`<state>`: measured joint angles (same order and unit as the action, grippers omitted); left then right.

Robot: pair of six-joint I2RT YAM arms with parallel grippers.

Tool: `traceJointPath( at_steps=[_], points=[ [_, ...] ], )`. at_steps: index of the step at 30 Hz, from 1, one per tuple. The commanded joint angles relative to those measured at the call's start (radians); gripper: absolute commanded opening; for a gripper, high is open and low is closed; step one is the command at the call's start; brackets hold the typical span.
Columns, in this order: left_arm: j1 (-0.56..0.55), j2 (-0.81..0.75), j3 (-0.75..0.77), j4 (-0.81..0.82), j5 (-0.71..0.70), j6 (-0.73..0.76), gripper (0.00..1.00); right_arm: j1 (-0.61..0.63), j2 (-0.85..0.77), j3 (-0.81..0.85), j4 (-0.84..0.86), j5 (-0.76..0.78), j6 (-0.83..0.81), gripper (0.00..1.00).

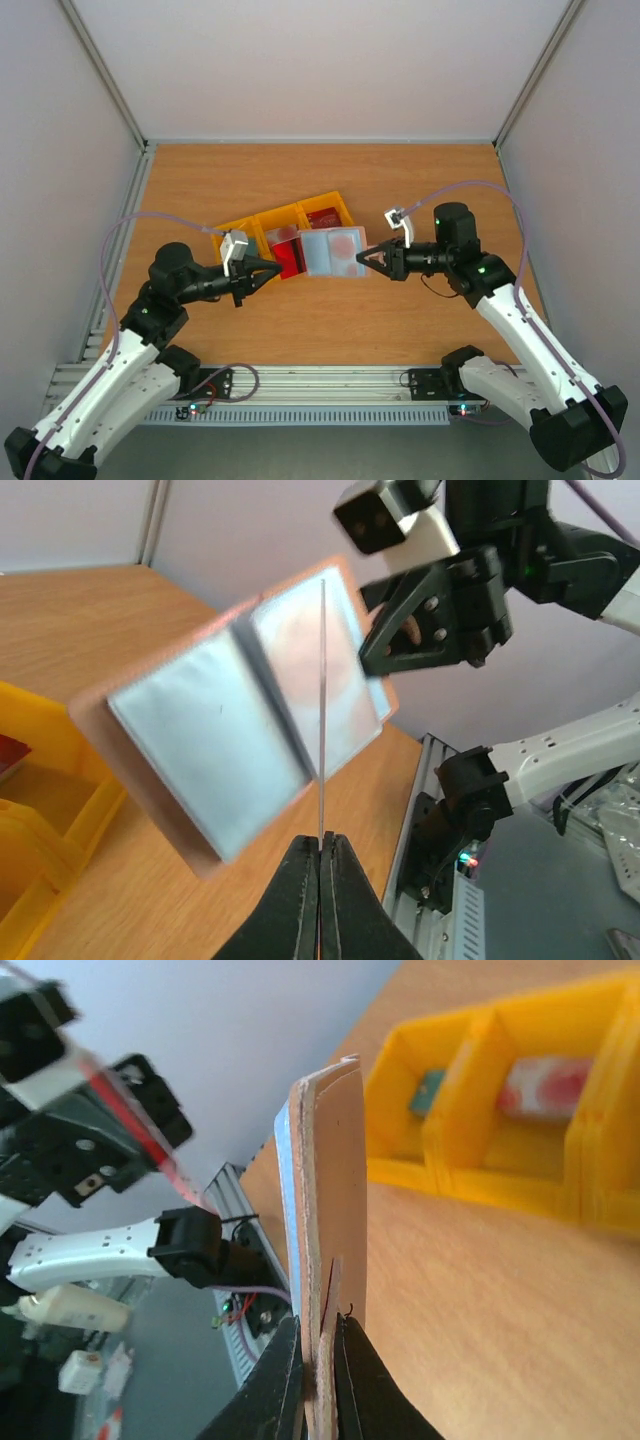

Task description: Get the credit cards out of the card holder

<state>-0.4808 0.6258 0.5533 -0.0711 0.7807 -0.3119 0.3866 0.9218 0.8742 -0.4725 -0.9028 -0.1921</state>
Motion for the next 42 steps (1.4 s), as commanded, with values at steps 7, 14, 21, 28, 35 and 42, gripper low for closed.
traceJointPath(
  at_steps=[7,14,21,28,35,42],
  points=[
    [0.013,-0.031,-0.048,0.163,0.058,-0.012,0.0,-0.012,0.171,-0.346,0.232,-0.084,0.385,0.01],
    [0.011,-0.017,-0.008,0.133,0.015,0.085,0.0,-0.012,0.375,-0.433,0.396,-0.115,0.445,0.01],
    [-0.071,-0.029,0.018,-0.047,-0.481,0.841,0.0,-0.034,0.468,-0.442,0.355,-0.018,0.443,0.2],
    [-0.183,-0.008,-0.248,0.534,-0.612,1.709,0.0,-0.066,0.286,-0.344,0.063,0.159,0.369,0.46],
    [-0.191,0.047,-0.313,0.789,-0.383,2.089,0.0,-0.07,0.097,-0.062,-0.358,0.453,0.218,0.56],
    [-0.211,0.058,-0.335,0.816,-0.3,2.202,0.0,0.101,0.123,0.108,-0.099,0.081,0.258,0.66]
  ],
)
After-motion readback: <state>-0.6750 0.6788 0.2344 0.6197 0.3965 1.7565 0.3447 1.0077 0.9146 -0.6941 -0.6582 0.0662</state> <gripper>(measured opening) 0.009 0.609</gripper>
